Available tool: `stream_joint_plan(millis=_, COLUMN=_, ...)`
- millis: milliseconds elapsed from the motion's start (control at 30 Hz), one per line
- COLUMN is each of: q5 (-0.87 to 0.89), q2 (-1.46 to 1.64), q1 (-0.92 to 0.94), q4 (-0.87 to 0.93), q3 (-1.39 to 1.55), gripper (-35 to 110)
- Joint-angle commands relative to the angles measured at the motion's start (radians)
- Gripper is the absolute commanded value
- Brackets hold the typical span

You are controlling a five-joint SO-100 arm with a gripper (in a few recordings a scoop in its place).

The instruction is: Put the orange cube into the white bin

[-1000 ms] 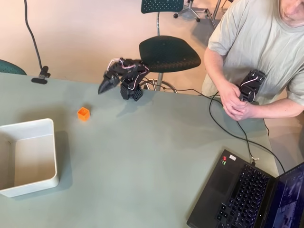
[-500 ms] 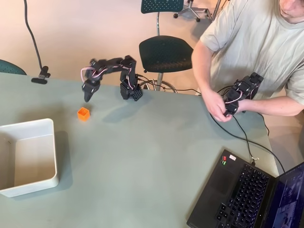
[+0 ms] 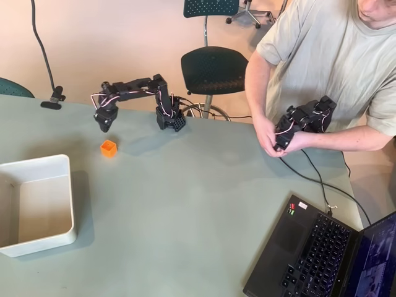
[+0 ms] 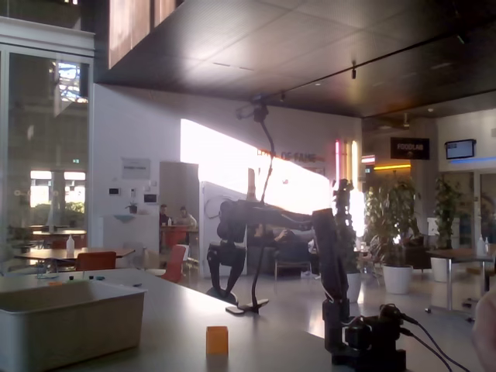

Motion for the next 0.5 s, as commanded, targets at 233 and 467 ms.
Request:
stream_joint_plan(millis=233, q5=0.097, q2=0.000, q1=-0.003, q4=0.006, q3=-0.026, gripper=16)
stream_joint_plan(millis=467, q5=0.097, q2=-0.092, q1=-0.005, q4=0.015, q3=-0.025, gripper=37)
